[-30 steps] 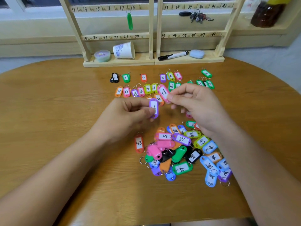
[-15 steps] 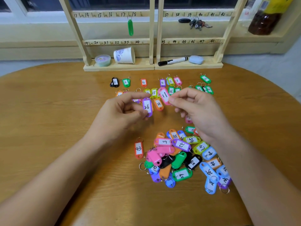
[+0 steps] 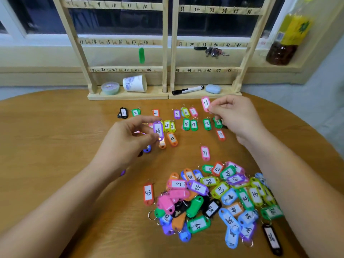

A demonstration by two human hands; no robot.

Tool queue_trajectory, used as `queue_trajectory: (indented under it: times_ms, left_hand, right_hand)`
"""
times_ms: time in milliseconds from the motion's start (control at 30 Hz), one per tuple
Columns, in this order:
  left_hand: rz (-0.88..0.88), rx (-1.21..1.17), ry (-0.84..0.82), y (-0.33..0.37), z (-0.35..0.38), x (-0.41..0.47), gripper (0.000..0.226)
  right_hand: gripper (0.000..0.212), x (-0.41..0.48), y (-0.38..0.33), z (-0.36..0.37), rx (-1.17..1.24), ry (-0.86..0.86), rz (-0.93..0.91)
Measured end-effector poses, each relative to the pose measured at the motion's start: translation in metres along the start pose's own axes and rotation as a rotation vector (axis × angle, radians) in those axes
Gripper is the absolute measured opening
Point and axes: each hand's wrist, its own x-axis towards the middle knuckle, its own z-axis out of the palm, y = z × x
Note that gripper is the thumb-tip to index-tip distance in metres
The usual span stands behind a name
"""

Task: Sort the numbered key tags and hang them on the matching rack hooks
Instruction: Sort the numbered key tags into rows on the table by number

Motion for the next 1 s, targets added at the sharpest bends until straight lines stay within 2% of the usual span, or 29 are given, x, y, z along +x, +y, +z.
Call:
queue_trajectory:
  times_ms: [167, 367, 567, 700, 1000]
  left_hand:
    - [-0.018, 0.022, 0.036, -0.006, 0.0, 0.001, 0.034]
    - [-0.03, 0.055, 0.067, -0.013, -0.007, -0.003, 0.033]
    - [-0.04, -0.062, 0.204, -0.027, -0.05, 0.001, 0.032]
    - [-0.062, -0.075, 0.228, -0.036, -0.07, -0.004, 0.032]
    - [-0.157, -0.072, 0.258, -0.052, -0.09, -0.014, 0.025]
  right_hand:
    - [0.007, 0.028, 0.0, 0.005, -0.117, -0.003, 0.024]
    - [0.008, 0.02, 0.006, 0.022, -0.182, -0.074, 0.041]
    - [0.014, -0.002, -0.002, 0.083, -0.165, -0.217, 0.003]
    - [0.011, -0.013, -0.019, 0.125, -0.2, -0.282, -0.054]
    - [0.013, -0.022, -0.04, 0.183, -0.284, -0.314, -0.042]
